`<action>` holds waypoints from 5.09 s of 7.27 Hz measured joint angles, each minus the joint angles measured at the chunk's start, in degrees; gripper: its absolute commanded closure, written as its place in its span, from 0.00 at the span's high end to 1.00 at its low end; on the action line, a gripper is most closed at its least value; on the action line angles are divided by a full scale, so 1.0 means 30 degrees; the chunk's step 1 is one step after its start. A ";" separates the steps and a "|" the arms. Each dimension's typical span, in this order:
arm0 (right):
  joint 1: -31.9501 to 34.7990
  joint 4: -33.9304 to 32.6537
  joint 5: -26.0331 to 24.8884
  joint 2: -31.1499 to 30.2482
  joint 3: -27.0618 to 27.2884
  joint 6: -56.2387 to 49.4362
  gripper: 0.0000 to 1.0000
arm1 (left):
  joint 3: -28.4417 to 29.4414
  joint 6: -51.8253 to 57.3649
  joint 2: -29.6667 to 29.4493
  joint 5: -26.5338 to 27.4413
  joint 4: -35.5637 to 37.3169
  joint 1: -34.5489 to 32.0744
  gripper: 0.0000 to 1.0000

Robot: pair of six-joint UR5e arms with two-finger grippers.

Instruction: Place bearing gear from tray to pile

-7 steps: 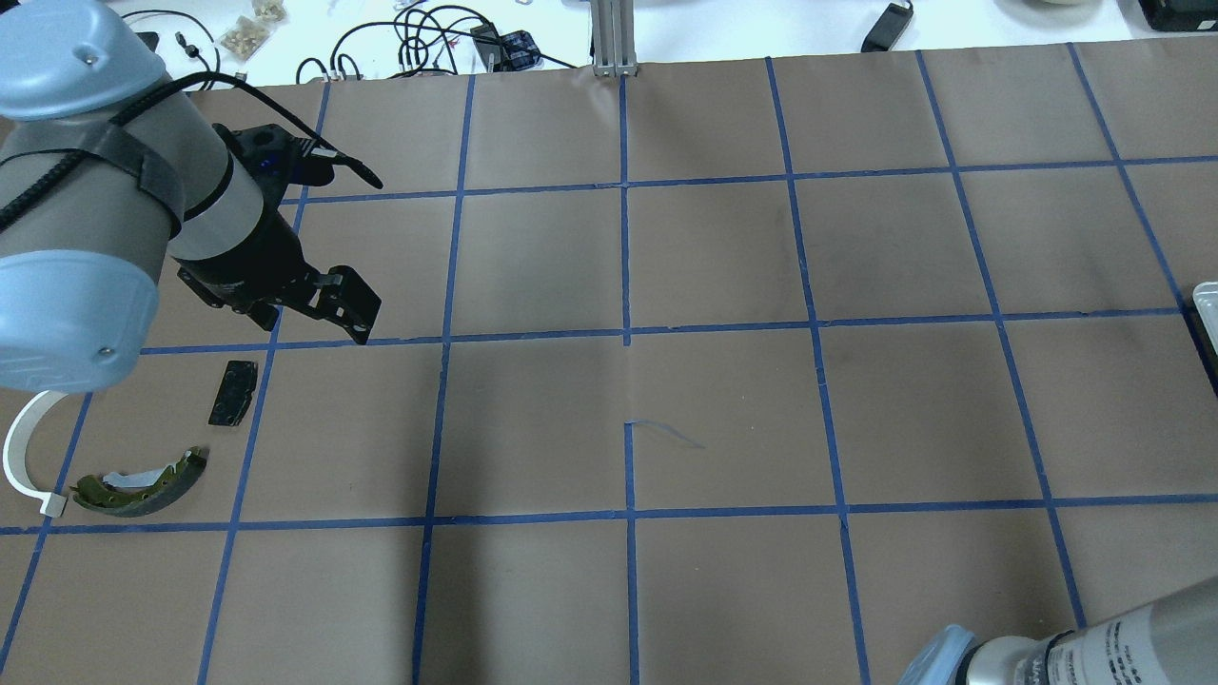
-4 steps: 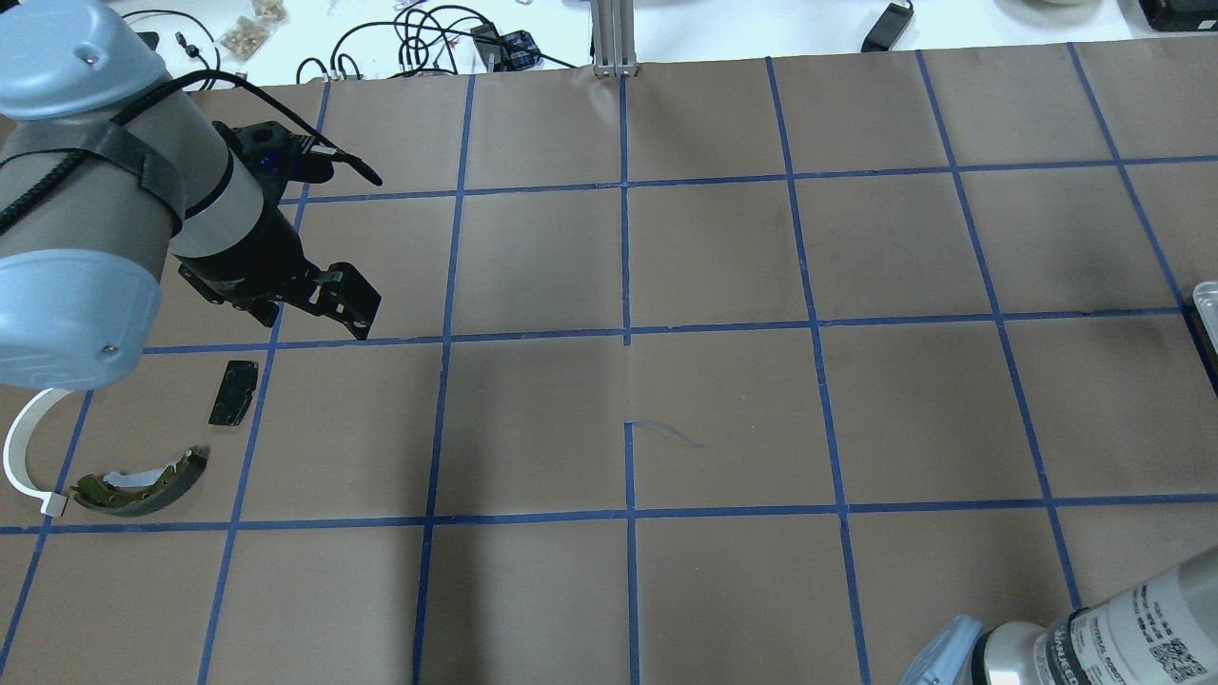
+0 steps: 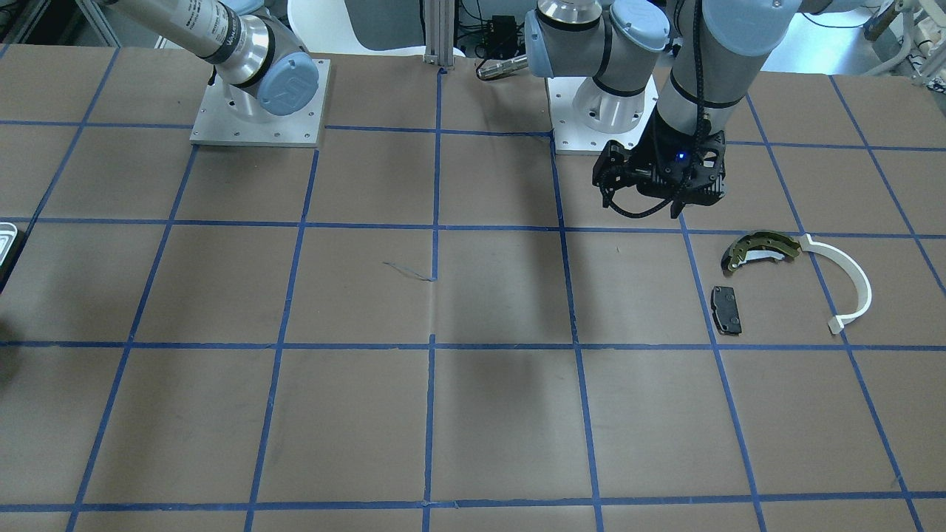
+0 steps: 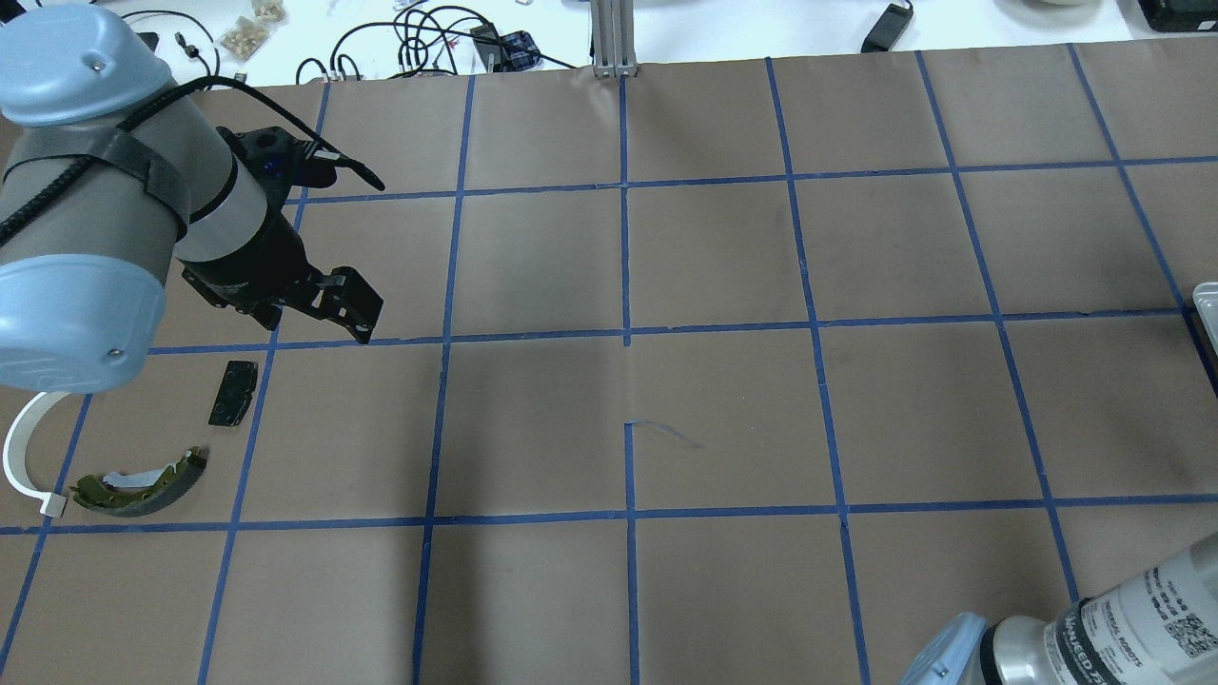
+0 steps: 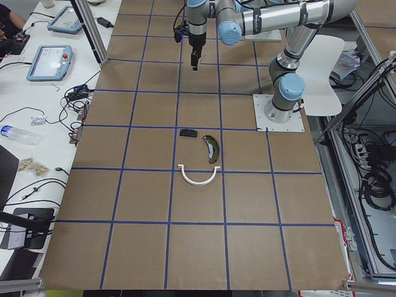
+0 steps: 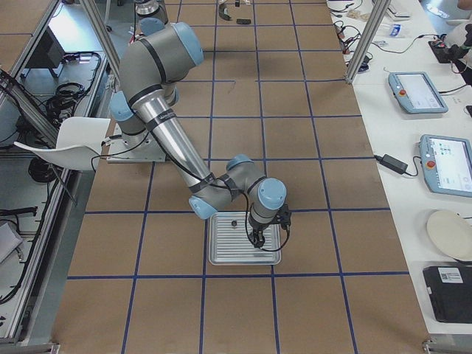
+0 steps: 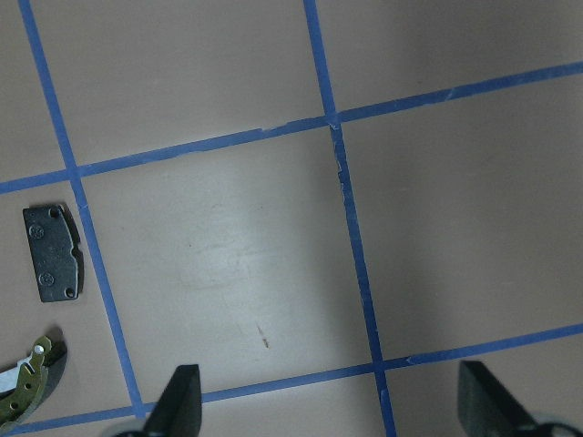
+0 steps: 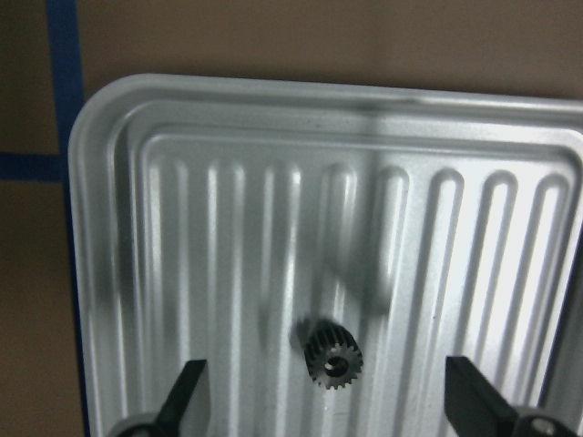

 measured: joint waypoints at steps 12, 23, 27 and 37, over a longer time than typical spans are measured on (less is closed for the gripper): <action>-0.0139 0.0177 0.0106 0.0406 -0.0058 0.0071 0.00 | -0.0125 0.0033 0.0010 0.0030 0.0043 0.0034 1.00; 1.0571 0.4533 0.0266 -0.5521 0.2357 1.2936 0.00 | -0.0151 0.0961 0.0010 0.0791 0.0082 0.0023 1.00; 1.9098 0.3188 0.1491 -0.6011 0.4131 2.0741 0.00 | -0.0153 0.0971 0.0009 0.0814 0.0083 0.0046 1.00; 2.3928 -0.0889 0.2728 -0.4616 0.3998 2.5747 1.00 | -0.0275 0.1251 -0.0063 0.0834 0.0039 0.0047 1.00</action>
